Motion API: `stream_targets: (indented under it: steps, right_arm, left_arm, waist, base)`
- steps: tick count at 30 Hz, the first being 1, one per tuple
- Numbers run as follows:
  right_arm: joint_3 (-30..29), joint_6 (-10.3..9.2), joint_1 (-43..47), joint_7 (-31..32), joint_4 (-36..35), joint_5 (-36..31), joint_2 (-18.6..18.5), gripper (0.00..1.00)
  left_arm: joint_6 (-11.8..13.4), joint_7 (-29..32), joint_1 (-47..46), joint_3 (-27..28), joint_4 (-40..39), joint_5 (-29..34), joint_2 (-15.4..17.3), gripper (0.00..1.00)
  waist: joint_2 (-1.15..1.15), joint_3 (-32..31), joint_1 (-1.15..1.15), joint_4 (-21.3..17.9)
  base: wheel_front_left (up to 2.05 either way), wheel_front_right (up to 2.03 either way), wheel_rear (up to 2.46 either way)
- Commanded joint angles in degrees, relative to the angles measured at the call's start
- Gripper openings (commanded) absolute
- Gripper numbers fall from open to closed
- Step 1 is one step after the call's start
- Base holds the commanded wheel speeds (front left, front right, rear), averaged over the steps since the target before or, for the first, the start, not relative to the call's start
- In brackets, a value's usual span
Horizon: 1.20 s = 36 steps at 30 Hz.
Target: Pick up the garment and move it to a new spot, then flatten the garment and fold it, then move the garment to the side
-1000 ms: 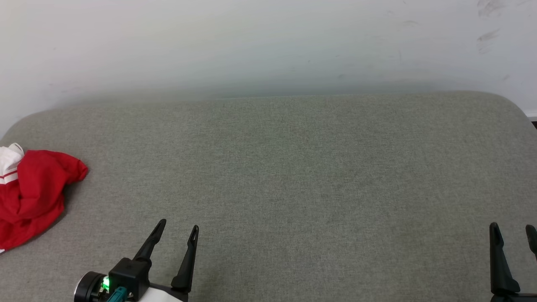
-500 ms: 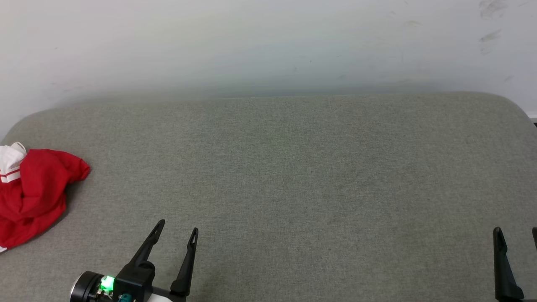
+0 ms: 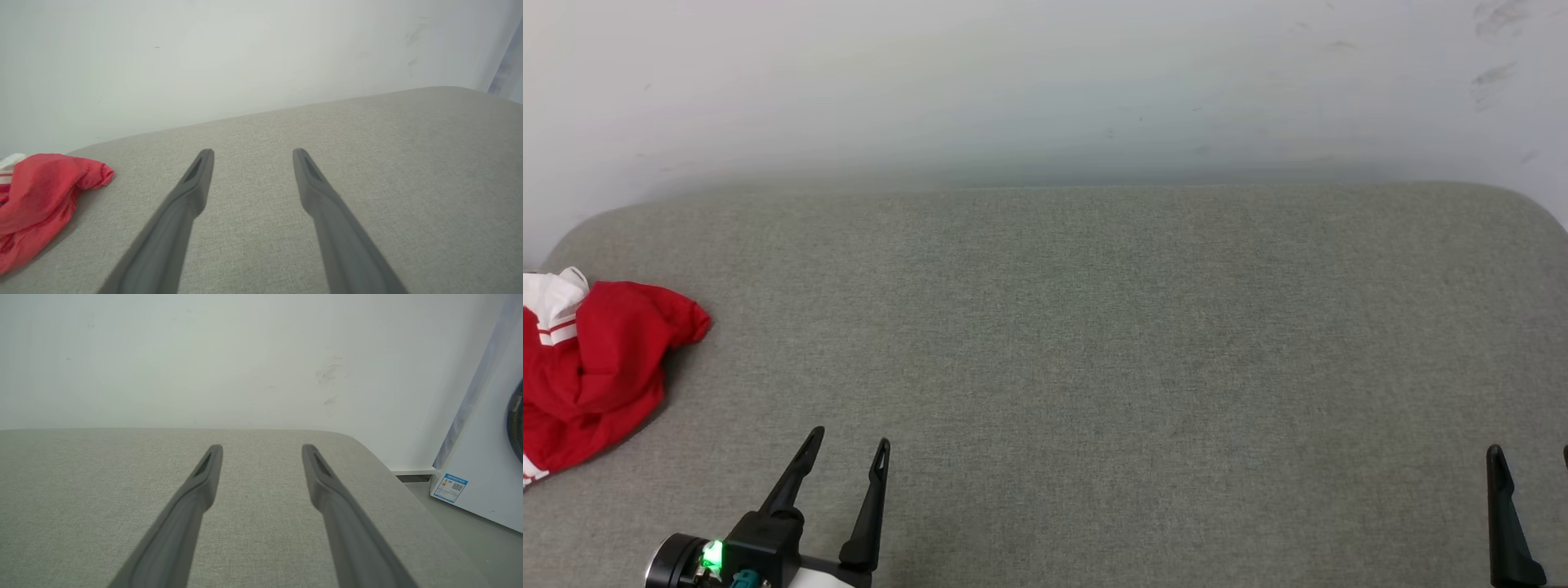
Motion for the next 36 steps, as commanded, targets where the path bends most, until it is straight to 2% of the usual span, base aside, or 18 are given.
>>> stream_targets:
  steps: [1, 7, 12, 17, 30, 36]
  right_arm:
    - [0.07, -0.04, -0.09, -0.23, -0.26, -0.17, -0.28, 1.00]
    - [0.44, -0.04, 0.50, -0.23, -0.16, -0.10, -0.35, 1.00]
    - [0.48, -0.04, 0.73, -0.23, 0.17, 0.34, -0.87, 1.00]
    - [0.77, -0.04, 1.49, -0.23, 0.24, 0.50, -0.91, 1.00]
    - [1.65, -0.05, 2.84, -0.22, 0.84, 1.07, -3.38, 1.00]
    - [5.80, -0.06, -1.26, -0.22, 2.19, 1.15, -7.07, 1.00]
  left_arm:
    - [-0.18, -0.29, -0.21, 0.19, 0.11, -0.15, -0.04, 1.00]
    - [-0.32, -0.28, -0.46, 0.57, 0.06, -0.03, -0.32, 1.00]
    - [-0.39, -0.23, -0.92, 1.27, -0.19, -0.30, -0.91, 1.00]
    - [-0.45, -0.23, -2.01, 1.31, -0.40, -0.44, -1.77, 1.00]
    - [-0.42, -0.23, -5.53, -0.52, 0.40, -1.49, -3.55, 1.00]
    - [-0.42, -0.23, -6.31, 2.57, -0.73, -3.58, -5.54, 1.00]
  waist:
    - [0.00, -0.03, 0.00, 0.16]
    - [0.00, -0.14, 0.00, 1.58]
    - [0.00, -0.43, 0.00, 4.57]
    - [0.00, -0.49, 0.00, 10.18]
    - [0.00, 0.70, 0.00, 28.16]
    - [0.00, 4.05, 0.00, 29.93]
  base:
    - [0.00, 0.00, 0.00]
    - [0.00, 0.00, 0.00]
    - [0.00, 0.00, 0.00]
    - [0.00, 0.00, 0.00]
    - [0.00, 0.00, 0.00]
    - [0.00, 0.00, 0.00]
